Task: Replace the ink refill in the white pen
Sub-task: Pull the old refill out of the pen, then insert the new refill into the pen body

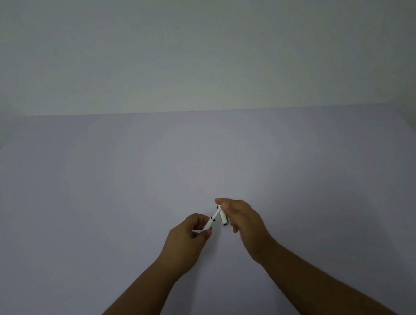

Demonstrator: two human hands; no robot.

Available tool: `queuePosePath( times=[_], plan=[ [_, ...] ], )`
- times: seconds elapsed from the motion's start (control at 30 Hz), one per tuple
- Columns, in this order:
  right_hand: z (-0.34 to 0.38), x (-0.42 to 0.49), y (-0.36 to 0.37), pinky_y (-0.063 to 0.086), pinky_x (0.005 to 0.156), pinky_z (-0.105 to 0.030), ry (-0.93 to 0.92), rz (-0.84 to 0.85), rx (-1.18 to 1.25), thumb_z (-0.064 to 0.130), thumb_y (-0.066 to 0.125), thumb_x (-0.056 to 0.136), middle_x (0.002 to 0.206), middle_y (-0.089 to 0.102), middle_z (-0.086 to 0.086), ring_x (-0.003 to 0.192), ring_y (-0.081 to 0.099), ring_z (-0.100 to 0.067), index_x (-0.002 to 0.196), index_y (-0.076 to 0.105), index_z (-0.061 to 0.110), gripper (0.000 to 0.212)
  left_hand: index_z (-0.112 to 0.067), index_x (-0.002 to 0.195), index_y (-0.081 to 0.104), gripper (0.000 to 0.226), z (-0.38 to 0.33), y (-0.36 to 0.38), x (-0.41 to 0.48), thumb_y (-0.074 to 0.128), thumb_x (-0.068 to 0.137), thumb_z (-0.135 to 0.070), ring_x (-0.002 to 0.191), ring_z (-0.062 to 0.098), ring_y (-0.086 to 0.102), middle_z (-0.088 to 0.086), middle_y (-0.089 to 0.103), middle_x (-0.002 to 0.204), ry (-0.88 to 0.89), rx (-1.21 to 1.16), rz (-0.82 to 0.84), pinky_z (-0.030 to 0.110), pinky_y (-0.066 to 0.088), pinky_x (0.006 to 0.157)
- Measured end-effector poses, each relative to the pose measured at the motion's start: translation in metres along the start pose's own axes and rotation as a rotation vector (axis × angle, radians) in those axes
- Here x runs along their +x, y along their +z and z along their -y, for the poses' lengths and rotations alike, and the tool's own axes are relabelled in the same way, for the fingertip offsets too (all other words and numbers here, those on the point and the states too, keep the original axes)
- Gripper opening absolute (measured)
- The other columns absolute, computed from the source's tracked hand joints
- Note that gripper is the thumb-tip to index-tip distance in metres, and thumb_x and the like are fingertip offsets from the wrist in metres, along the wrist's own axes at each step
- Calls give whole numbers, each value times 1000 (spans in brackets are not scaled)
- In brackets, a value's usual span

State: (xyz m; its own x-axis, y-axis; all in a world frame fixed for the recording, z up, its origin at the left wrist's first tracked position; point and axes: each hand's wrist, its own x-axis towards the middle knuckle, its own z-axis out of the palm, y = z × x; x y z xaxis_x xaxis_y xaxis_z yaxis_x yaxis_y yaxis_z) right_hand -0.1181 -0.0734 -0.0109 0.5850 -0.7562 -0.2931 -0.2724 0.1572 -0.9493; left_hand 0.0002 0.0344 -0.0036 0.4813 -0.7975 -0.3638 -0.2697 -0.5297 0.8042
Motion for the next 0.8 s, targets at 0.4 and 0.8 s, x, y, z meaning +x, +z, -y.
queuePosePath(
  times=[0.4, 0.8],
  plan=[
    [-27, 41, -15, 42, 62, -30, 100, -150, -872, 25, 47, 89, 83, 62, -8, 74, 55, -22, 86, 64, 11, 23, -53, 92, 47, 27, -1, -1, 2, 57, 88, -28, 87, 10, 64, -11, 70, 93, -62, -89, 34, 22, 48, 72],
    [-31, 57, -1, 41, 60, -29, 158, -144, -990, 28, 47, 89, 90, 68, -12, 82, 65, -28, 87, 65, 7, 28, -58, 93, 49, 33, 3, -1, 5, 55, 90, -25, 84, 9, 66, -10, 70, 90, -71, -99, 33, 25, 52, 72]
  ],
)
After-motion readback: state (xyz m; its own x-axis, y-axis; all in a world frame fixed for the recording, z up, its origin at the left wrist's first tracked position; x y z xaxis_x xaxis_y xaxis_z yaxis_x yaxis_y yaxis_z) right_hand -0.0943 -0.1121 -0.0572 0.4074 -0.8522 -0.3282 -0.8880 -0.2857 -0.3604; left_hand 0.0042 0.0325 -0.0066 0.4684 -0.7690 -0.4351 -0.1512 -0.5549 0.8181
